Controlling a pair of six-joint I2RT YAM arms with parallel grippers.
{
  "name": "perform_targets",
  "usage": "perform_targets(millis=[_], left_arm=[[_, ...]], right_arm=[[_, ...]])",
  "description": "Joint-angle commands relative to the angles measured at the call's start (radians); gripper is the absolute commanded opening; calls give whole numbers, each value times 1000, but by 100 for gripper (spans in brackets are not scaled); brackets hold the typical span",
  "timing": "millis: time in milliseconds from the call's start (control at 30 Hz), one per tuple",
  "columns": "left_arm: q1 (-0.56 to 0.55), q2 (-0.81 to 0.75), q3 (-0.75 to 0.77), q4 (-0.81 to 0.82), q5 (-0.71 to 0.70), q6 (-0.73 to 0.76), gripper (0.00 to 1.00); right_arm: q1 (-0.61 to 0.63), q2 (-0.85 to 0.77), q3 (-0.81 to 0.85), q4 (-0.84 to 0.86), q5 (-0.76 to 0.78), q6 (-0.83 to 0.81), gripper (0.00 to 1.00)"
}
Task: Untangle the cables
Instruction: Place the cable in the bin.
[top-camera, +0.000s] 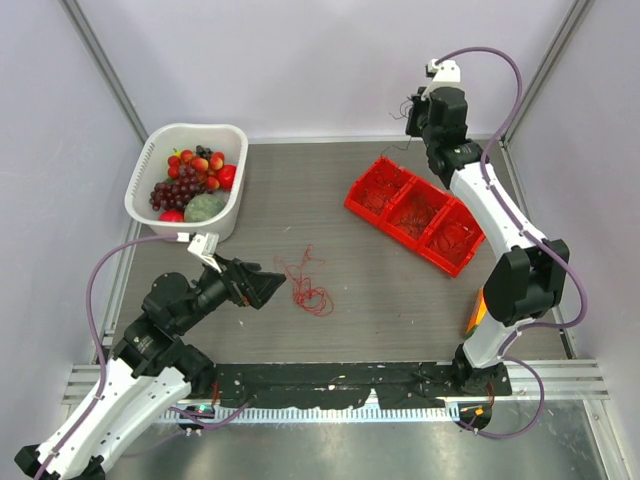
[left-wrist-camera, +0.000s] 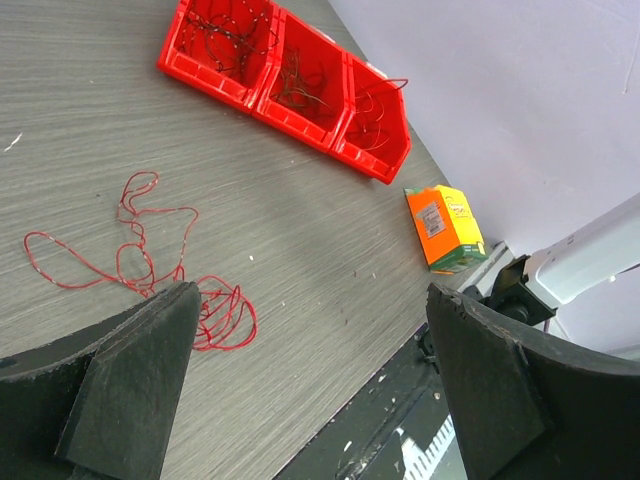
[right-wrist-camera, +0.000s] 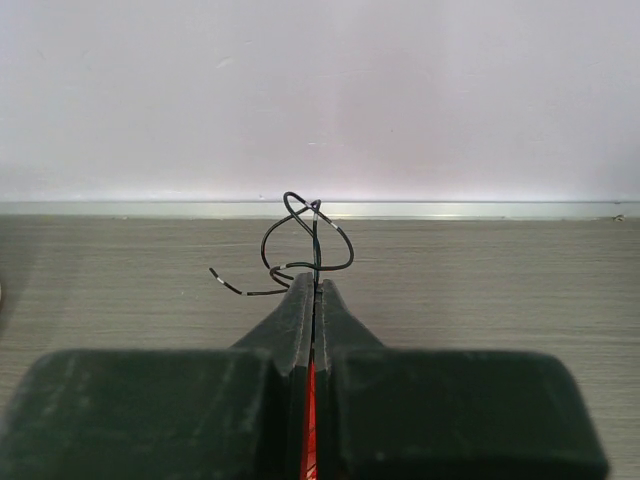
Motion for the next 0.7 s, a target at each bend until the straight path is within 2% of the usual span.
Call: perform_targets(millis=[0, 433, 667], left_arm=[[-2, 9, 32, 24, 14, 6, 100], [-1, 1, 18, 29, 13, -4, 100], [-1, 11, -3, 46, 20, -20, 100]], right_arm=[[-1, 25, 42, 7, 23, -42, 1], [25, 19, -249, 91, -3, 42, 1], [53, 129, -271, 76, -1, 48, 1]])
